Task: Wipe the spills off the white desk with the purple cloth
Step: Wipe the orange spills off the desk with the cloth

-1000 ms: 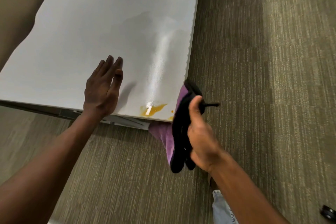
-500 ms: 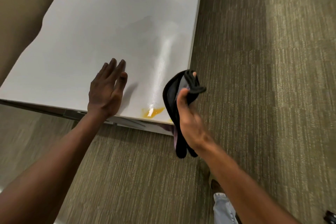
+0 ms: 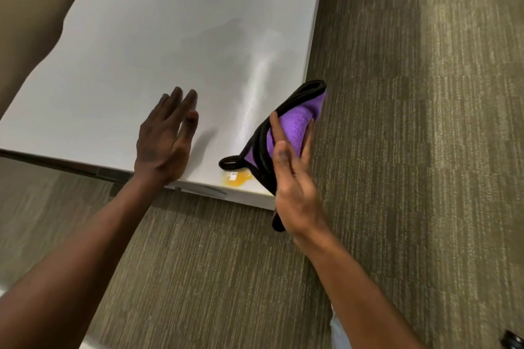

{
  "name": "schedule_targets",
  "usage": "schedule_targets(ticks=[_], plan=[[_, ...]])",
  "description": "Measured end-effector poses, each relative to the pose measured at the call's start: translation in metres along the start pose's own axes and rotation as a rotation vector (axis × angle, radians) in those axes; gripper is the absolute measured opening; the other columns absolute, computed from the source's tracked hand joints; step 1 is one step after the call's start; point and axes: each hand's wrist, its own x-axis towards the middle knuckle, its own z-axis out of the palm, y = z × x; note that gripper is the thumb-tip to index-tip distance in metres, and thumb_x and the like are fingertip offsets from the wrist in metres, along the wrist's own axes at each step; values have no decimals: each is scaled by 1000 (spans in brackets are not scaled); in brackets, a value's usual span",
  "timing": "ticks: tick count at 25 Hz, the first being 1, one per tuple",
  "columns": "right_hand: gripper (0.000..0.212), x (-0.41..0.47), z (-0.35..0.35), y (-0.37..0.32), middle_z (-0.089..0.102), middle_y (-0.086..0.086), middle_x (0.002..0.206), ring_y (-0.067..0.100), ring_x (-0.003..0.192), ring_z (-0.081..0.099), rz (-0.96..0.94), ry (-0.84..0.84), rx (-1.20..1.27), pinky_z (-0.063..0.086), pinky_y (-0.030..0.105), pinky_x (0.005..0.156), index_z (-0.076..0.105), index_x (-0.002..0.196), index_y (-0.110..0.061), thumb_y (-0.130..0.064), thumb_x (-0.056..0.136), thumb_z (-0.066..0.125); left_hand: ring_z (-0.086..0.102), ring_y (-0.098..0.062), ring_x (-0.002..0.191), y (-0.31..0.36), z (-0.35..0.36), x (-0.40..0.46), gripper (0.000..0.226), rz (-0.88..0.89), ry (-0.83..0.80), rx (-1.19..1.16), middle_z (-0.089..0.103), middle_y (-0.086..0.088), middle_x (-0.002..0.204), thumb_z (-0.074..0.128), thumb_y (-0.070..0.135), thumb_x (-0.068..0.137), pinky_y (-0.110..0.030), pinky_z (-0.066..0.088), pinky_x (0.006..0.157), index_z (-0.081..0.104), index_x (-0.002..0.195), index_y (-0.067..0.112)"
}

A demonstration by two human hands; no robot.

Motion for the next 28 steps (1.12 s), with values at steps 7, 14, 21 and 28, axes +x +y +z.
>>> schedule_targets(ticks=[7,14,21,28], plan=[[74,-19,7,21,-9,-19,169,3,156,2,-44,89,-93,15,33,129,-17,155,-52,-51,105,38,14,-10,157,2,0,-1,64,-1,3,6,25,7,169,19,65,102,-46,20,126,36,157,39],[72,1,4,1,-34,3,165,25,133,53,-100,67,-641,45,8,71,-27,156,-34,-47,107,25,13,-10,157,-1,1,1,64,6,2,12,24,8,169,20,66,102,-47,20,126,34,158,39],[69,-37,14,3,-40,5,162,37,140,47,-61,-28,-775,63,38,85,-29,155,-30,-48,108,17,14,-11,157,0,2,1,64,4,17,12,26,7,168,23,66,102,-44,19,127,37,157,38],[70,-2,-1,-11,-27,10,167,28,108,64,-50,15,-750,56,26,71,-23,158,-31,-47,108,24,14,-11,157,2,5,1,68,1,4,12,25,7,168,21,70,100,-45,19,127,36,157,38]])
